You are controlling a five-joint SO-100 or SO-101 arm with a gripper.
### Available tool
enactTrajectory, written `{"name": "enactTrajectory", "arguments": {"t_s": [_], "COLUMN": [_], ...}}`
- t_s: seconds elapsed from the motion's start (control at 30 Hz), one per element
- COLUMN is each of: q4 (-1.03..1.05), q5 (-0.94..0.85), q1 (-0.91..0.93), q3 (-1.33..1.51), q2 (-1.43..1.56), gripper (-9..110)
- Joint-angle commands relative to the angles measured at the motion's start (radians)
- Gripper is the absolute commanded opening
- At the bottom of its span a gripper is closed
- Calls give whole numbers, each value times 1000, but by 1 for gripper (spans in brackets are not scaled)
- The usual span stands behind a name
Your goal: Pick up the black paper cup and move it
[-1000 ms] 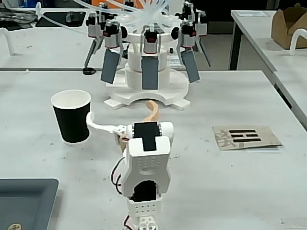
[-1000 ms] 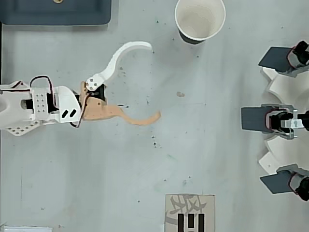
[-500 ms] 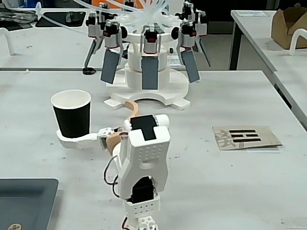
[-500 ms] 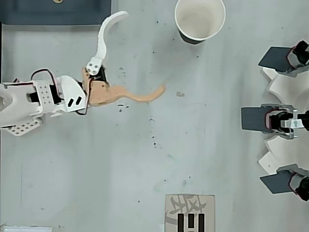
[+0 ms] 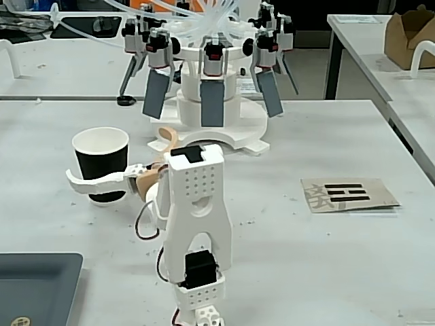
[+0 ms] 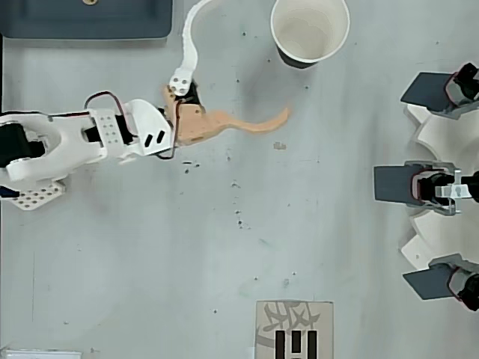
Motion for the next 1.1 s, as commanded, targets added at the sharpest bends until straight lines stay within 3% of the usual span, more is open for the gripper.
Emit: {"name": "enactTrajectory", "arguments": {"t_s": [0.0,1.07], "q4": [-8,67], "q5": [9,78], "q1": [-17,-49], "q3": [-115,-782], "q2": [-31,-606], "gripper": [59,58]}}
